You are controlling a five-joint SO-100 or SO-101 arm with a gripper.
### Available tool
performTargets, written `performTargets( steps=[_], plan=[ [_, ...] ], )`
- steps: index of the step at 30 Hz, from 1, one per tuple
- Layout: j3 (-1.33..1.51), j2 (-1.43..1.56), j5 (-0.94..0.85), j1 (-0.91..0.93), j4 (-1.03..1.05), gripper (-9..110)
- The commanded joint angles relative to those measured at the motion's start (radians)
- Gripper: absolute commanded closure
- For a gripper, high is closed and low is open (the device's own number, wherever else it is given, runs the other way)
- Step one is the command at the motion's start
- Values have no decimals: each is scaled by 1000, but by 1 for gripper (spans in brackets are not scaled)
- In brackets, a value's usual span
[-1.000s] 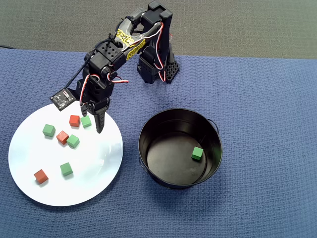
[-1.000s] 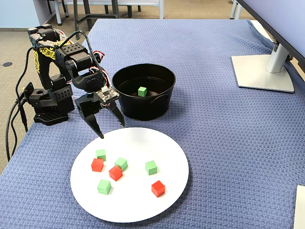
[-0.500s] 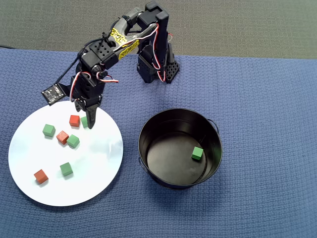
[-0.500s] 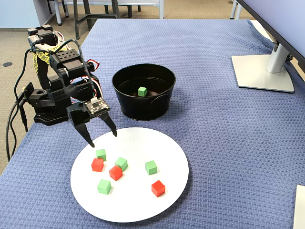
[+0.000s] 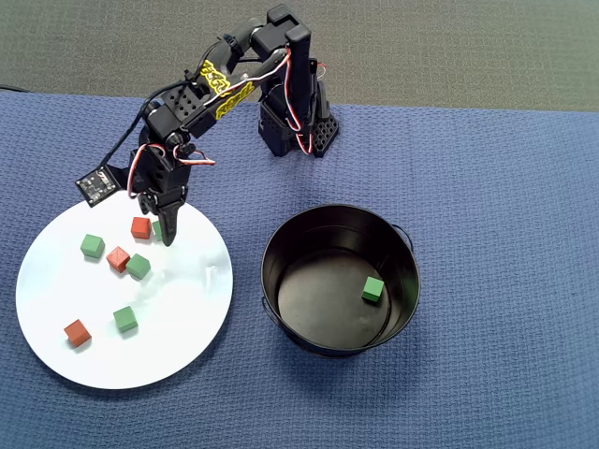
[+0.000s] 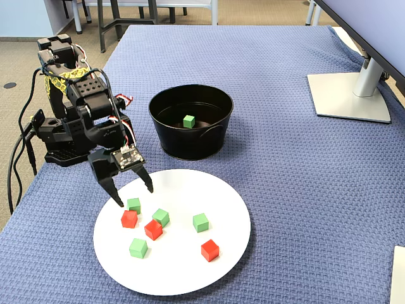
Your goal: Pick up the green cubes from the white plate and place them in the black recipient
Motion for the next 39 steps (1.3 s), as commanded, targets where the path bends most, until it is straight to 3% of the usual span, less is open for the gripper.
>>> performTargets(
  steps=[1, 39],
  plan=[
    [-9, 0, 23, 12, -34, 75],
    [61, -25, 61, 9, -74, 79]
  ],
)
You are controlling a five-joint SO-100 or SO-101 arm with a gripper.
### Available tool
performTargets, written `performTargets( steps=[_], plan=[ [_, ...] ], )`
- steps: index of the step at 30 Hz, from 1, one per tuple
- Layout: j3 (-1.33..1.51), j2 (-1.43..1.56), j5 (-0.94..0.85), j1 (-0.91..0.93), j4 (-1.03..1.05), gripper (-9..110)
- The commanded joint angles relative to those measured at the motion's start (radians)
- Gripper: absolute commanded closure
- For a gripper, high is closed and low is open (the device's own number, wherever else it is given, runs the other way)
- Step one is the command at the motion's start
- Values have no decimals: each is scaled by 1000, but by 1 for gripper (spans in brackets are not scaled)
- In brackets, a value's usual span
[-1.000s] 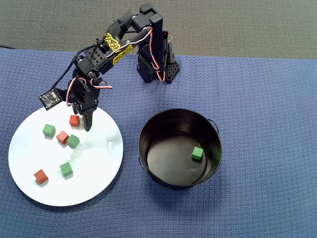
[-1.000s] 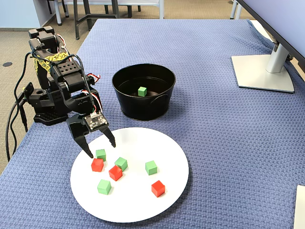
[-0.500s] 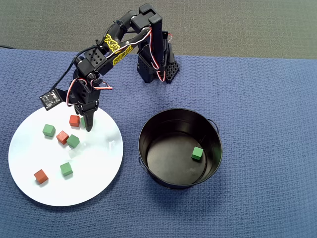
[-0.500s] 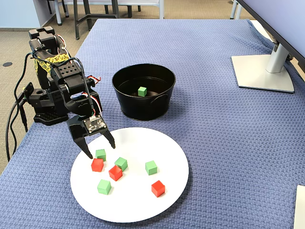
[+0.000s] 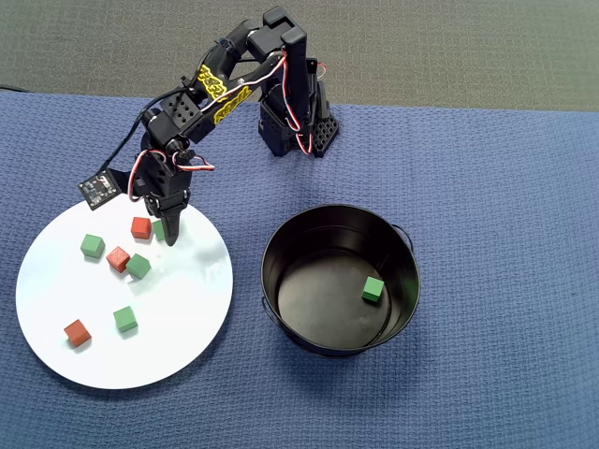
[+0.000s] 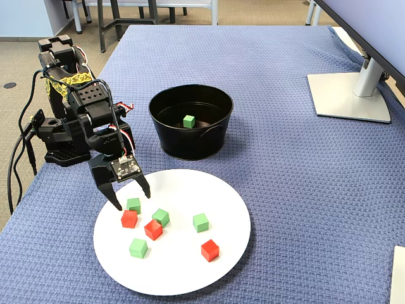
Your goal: Pick up the green cubes from the white plate and place them in the black recipient
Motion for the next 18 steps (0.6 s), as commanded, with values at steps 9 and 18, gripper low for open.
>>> performTargets(
  steps=[9, 18],
  plan=[
    [5, -17, 34, -3, -67, 84],
    [-2, -31, 37, -6, -75, 88]
  ],
)
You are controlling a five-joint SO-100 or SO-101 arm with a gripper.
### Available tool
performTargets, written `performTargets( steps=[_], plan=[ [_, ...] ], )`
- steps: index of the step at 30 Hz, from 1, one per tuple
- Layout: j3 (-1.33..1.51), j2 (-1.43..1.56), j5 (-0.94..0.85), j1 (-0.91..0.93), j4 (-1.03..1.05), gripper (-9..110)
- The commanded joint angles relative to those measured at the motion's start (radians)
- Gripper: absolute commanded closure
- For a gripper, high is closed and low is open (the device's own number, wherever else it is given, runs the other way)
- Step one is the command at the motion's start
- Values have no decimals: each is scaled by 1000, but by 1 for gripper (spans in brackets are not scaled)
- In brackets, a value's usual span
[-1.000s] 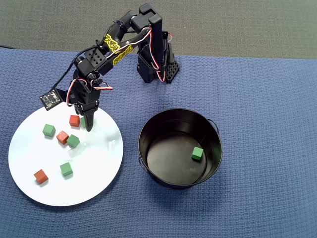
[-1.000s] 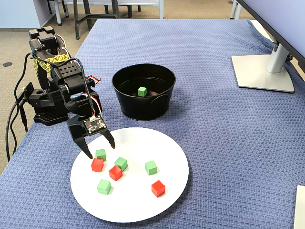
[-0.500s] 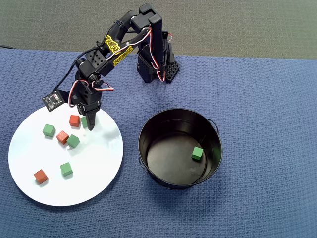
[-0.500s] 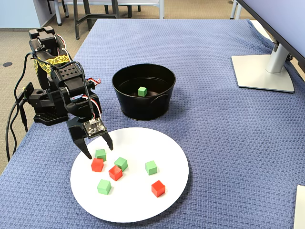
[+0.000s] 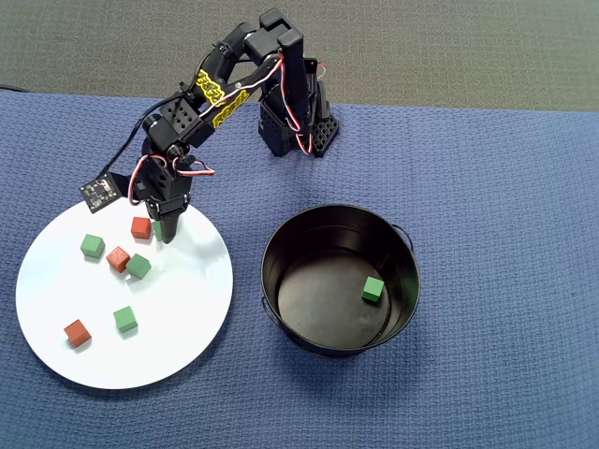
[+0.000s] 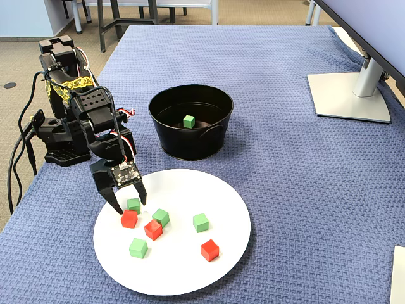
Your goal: Pick up the green cubes from the white plate and place them in the black recipient
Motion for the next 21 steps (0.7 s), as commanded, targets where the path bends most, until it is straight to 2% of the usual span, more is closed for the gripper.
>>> performTargets(
  steps=[1, 10, 15, 21],
  plan=[
    [-21, 2, 11, -6, -21, 89],
    [-8, -2, 8, -6, -32, 93],
    [-3, -2, 12, -6, -48, 101],
    [-5, 28, 60, -14, -60, 101]
  ],
)
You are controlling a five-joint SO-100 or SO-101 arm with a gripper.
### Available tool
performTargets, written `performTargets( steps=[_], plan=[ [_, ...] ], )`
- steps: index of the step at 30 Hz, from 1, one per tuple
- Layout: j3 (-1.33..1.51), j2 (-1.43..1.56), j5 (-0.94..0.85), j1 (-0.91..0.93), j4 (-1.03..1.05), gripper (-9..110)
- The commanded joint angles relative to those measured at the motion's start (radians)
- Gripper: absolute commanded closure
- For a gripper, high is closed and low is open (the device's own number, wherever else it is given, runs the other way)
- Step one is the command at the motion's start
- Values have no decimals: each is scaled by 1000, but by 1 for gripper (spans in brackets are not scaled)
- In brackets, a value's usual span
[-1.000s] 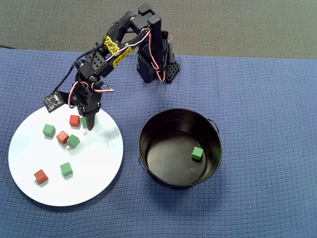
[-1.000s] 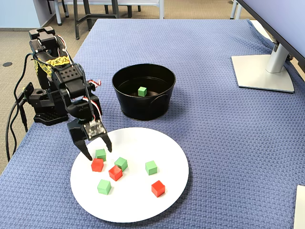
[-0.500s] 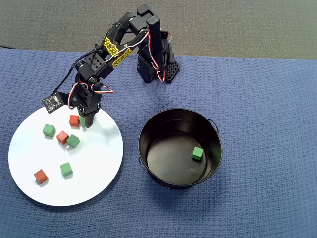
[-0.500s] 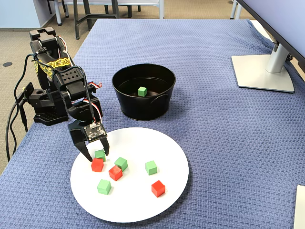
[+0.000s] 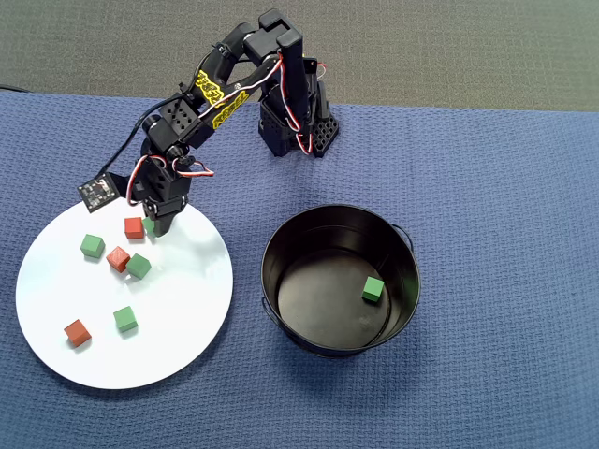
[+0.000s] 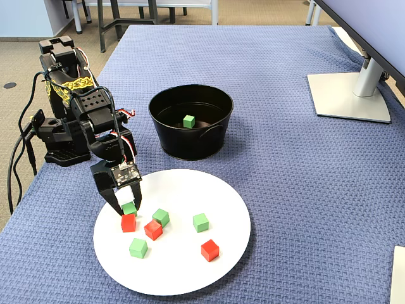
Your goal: Pick up the green cubes from the white plate and place them in the black recipient
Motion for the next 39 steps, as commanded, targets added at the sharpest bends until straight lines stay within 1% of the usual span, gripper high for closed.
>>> performTargets(
  steps=[1, 6, 12, 16, 21, 27, 31, 34, 35, 37, 39],
  plan=[
    [-15, 46, 57, -15, -17, 101],
    [-121, 147, 175, -28, 135, 101],
    [-336, 293, 423, -104, 365, 101],
    [-443, 388, 606, -204, 485, 101],
    [-476, 497, 861, -451, 580, 101],
    [-433, 534, 1144, -854, 624, 102],
    [-376, 514, 1273, -1062, 603, 102],
    [-304, 474, 1312, -1160, 523, 101],
    [-281, 460, 1290, -1190, 505, 96],
    [-245, 453, 1250, -1227, 483, 74],
    [-252, 462, 1207, -1216, 486, 72]
  ],
)
